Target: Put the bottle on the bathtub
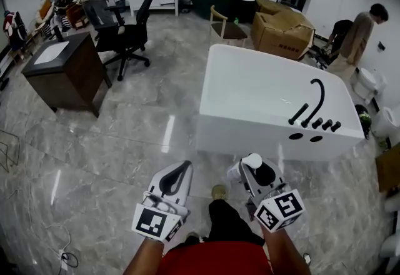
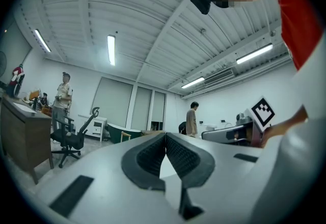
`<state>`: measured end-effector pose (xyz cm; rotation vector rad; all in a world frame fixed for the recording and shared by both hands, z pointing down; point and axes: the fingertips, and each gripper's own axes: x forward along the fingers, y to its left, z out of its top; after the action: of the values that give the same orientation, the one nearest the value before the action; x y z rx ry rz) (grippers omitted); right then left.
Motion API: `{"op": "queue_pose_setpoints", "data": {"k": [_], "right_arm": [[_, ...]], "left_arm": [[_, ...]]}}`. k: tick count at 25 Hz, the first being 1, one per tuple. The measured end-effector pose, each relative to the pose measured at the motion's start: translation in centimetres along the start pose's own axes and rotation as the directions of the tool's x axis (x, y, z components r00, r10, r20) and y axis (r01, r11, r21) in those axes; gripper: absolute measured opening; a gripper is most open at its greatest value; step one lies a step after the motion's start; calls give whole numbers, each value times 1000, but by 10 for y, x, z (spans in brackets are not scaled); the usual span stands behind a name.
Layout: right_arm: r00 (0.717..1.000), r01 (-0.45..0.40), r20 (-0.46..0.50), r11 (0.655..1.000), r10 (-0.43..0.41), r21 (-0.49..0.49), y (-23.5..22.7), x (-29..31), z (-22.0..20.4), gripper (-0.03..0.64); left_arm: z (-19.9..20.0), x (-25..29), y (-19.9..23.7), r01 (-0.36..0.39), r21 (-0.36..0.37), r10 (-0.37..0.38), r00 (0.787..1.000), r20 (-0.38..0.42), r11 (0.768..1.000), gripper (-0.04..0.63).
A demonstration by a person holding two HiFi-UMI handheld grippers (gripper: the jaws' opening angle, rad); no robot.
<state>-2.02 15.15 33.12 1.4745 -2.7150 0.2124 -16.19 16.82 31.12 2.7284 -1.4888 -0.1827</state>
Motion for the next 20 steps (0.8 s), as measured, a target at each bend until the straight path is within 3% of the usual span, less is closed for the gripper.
{"op": "queue_pose_setpoints", "data": {"k": [10,20], "right_arm": [[1000,-26,11,999,26,-23,-91,93,-10,114],[994,-102,-55,993,99,-52,-209,194,-43,115]], "left_arm": [[-23,110,47,-47,27,48,998,-36,999,11],[-51,245,78,-120,35,123,989,-81,992,11]]}}
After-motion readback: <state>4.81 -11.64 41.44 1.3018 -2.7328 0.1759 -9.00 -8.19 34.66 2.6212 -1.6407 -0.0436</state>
